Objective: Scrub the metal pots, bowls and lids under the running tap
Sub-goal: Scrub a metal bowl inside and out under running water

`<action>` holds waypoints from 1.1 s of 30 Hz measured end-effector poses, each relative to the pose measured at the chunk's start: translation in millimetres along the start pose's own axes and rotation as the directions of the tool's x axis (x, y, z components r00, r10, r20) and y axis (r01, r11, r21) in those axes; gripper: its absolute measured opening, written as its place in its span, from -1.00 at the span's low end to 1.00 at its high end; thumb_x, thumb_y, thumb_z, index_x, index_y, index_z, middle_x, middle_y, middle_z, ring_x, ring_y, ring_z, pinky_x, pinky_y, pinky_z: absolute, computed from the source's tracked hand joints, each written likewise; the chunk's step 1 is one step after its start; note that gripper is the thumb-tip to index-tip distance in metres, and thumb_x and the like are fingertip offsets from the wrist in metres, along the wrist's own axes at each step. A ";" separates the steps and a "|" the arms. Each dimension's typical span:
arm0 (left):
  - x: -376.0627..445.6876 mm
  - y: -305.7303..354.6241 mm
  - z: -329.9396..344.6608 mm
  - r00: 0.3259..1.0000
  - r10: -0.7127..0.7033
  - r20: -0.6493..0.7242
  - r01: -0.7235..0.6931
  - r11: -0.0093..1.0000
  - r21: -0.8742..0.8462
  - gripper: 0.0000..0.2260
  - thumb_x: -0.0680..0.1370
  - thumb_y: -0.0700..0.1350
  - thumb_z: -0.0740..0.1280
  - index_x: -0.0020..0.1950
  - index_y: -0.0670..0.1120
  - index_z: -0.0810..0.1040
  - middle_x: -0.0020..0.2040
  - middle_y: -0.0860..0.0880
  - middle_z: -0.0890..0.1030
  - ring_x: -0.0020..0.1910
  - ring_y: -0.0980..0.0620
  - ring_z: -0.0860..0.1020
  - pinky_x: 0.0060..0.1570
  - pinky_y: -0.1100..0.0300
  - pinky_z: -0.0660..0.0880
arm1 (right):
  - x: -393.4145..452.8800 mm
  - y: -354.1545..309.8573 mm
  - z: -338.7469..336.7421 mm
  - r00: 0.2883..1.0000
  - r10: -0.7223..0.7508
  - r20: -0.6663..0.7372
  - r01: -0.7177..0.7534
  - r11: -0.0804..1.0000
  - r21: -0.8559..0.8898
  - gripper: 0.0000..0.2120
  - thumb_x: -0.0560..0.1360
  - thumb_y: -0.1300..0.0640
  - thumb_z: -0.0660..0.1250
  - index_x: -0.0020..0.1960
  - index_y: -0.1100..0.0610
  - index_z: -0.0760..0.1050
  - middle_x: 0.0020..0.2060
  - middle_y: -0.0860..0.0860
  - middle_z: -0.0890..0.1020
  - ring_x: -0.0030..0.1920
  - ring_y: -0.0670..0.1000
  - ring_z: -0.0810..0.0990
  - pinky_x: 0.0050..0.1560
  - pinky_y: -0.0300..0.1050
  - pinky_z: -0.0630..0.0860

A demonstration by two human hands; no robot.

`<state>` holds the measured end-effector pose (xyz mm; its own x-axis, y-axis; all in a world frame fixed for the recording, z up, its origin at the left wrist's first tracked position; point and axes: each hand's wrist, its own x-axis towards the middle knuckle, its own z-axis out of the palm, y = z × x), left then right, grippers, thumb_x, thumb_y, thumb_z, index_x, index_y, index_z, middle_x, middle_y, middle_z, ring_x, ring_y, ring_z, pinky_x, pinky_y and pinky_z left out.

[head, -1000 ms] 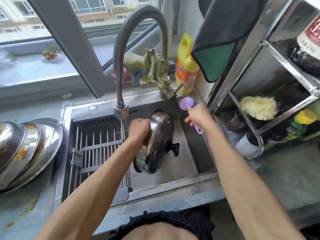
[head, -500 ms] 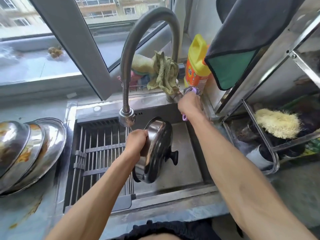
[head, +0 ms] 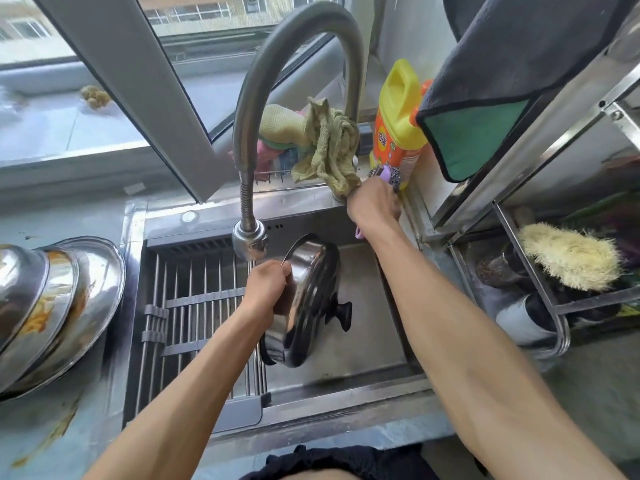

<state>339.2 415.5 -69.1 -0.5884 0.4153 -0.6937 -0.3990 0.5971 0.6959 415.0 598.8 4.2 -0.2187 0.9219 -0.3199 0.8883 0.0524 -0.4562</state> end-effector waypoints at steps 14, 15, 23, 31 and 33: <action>-1.4 -61.7 -39.9 0.981 -0.193 0.011 0.166 0.814 -0.557 -0.75 0.48 -0.09 0.28 0.04 -0.15 0.66 0.08 -0.11 0.70 0.05 -0.14 0.67 0.19 -0.20 0.55 | -65.8 140.3 42.0 0.976 0.103 0.190 -0.142 0.968 0.208 -0.72 0.60 0.10 0.16 -0.01 0.30 0.50 -0.18 0.20 0.59 -0.23 0.19 0.55 -0.34 -0.13 0.35; -5.1 -63.1 -44.8 0.978 -0.210 0.007 0.174 0.792 -0.585 -0.69 0.54 -0.08 0.25 0.16 -0.17 0.65 0.13 -0.16 0.71 0.10 -0.20 0.68 0.14 -0.21 0.59 | -71.3 150.8 48.0 0.972 0.131 0.193 -0.172 0.962 0.214 -0.67 0.61 0.01 0.18 -0.01 0.30 0.50 -0.16 0.21 0.58 -0.17 0.21 0.55 -0.28 -0.12 0.33; -32.2 -84.7 -111.5 0.939 -0.344 -0.024 0.219 0.649 -0.728 -0.56 0.65 -0.11 0.01 0.30 -0.30 0.55 0.25 -0.32 0.59 0.23 -0.33 0.53 0.35 -0.22 0.41 | -107.4 136.5 92.9 0.849 0.031 0.528 -0.447 0.575 0.686 -0.61 0.41 -0.22 0.48 -0.11 0.07 0.45 -0.43 -0.04 0.34 -0.54 -0.11 0.27 -0.57 -0.27 0.20; -44.6 -96.1 -171.1 0.951 -0.224 -0.212 0.065 0.817 -0.572 -0.73 0.57 -0.09 0.17 0.01 -0.09 0.66 -0.04 -0.13 0.71 -0.08 -0.12 0.65 -0.13 0.07 0.58 | -153.5 68.6 121.0 0.690 -0.167 0.704 -0.648 0.290 0.705 -0.83 0.65 0.19 0.21 -0.06 0.27 0.43 -0.35 0.08 0.43 -0.66 -0.17 0.26 -0.70 -0.31 0.23; -30.9 -104.8 -193.1 0.937 -0.154 -0.314 0.035 0.934 -0.355 -0.79 0.50 -0.17 0.19 -0.21 -0.12 0.60 -0.24 -0.12 0.68 -0.25 -0.10 0.64 -0.25 0.15 0.56 | -157.0 51.3 121.0 0.699 -0.185 0.691 -0.621 0.324 0.714 -0.81 0.66 0.19 0.21 -0.07 0.29 0.45 -0.32 0.11 0.41 -0.66 -0.17 0.26 -0.70 -0.30 0.24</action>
<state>263.3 207.6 -84.7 -0.7104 0.0821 -0.6990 -0.6428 0.3287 0.6919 446.0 410.4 -69.5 -0.5964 0.3689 -0.7129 0.1353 -0.8292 -0.5423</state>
